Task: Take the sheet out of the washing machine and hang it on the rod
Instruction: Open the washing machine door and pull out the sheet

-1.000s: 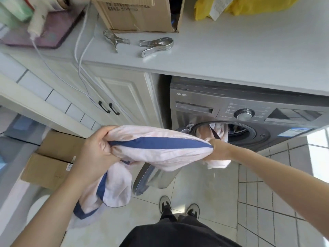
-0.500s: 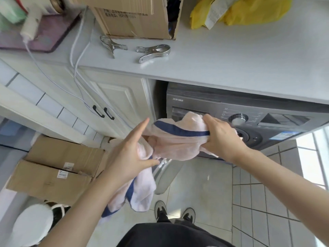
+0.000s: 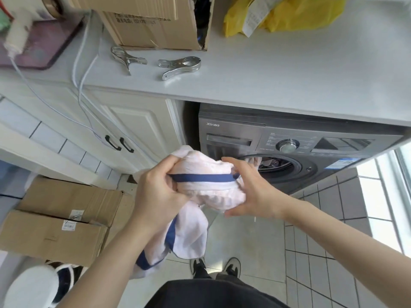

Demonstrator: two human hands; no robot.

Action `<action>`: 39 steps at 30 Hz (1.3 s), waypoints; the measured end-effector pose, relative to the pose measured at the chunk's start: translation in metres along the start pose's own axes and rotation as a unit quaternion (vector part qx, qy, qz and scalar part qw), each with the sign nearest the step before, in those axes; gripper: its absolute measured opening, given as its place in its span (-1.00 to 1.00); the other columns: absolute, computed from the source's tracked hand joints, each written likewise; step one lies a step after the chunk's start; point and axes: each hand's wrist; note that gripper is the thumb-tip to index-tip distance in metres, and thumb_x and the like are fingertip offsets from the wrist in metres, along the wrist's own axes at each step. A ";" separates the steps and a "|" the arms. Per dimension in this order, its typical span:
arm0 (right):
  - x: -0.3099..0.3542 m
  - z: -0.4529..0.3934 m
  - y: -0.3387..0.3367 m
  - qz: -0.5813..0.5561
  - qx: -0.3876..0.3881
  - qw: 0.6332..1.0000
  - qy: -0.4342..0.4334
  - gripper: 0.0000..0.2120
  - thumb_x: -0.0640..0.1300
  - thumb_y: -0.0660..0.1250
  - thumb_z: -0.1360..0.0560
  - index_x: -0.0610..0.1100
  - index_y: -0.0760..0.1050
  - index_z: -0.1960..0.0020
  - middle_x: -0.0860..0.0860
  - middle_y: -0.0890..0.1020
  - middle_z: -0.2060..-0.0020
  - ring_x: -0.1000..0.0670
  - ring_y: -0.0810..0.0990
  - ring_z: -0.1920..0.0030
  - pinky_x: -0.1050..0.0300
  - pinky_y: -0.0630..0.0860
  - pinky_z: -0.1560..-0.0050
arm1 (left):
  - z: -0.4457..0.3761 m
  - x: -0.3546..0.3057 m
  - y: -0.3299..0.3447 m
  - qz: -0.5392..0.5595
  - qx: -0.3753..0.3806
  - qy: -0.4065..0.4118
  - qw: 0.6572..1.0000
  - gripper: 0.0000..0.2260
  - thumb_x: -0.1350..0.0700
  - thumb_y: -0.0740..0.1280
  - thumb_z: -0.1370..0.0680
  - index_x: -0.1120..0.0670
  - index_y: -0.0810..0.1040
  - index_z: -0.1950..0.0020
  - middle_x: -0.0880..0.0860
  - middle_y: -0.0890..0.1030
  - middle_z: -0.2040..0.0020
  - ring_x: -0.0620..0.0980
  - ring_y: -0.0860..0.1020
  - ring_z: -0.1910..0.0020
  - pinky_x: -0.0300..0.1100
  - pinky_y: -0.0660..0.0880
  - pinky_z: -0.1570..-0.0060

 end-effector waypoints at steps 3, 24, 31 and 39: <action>-0.039 -0.027 0.019 0.030 0.036 0.998 0.029 0.09 0.20 0.58 -0.11 0.14 -0.02 -0.42 0.22 0.18 -0.27 0.03 0.18 -0.36 -0.14 0.21 -0.41 | 0.002 -0.014 -0.006 0.058 0.007 0.010 0.998 -0.59 0.38 0.47 -0.25 -0.08 0.55 0.10 -0.09 0.62 0.21 -0.12 0.56 0.18 -0.17 0.54 0.18; -0.138 -0.045 0.068 0.184 0.221 0.939 0.187 -0.39 0.17 0.40 -0.29 -0.10 0.46 -0.26 -0.02 0.59 -0.10 -0.01 0.52 -0.12 0.09 0.43 -0.21 | -0.004 0.006 -0.042 0.095 -0.187 -0.158 0.965 -0.76 0.14 0.49 -0.27 0.14 0.50 0.16 0.15 0.55 0.27 0.00 0.51 0.24 -0.04 0.49 0.17; -0.150 -0.011 -0.025 0.318 0.020 0.911 0.262 -0.26 0.30 0.29 -0.29 -0.02 0.25 -0.35 -0.06 0.64 -0.01 -0.14 0.64 0.00 0.04 0.56 0.05 | -0.006 0.034 -0.033 -0.129 -0.129 -0.203 0.962 -0.67 -0.02 0.54 -0.20 0.07 0.44 0.29 -0.05 0.50 0.42 0.01 0.47 0.39 -0.12 0.39 0.35; -0.025 -0.009 -0.039 0.347 -0.106 0.915 0.176 -0.57 -0.20 0.25 -0.31 -0.13 0.14 -0.10 -0.06 0.61 0.23 -0.25 0.59 0.23 0.02 0.43 0.19 | -0.009 -0.001 0.011 -0.432 0.003 -0.124 0.893 -0.29 -0.29 0.35 -0.45 -0.08 0.11 -0.46 0.07 0.58 -0.11 0.16 0.57 0.13 -0.13 0.35 0.32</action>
Point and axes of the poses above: each hand's wrist, its own z-axis away from the middle knuckle, its own y-axis out of the palm, x = y × z
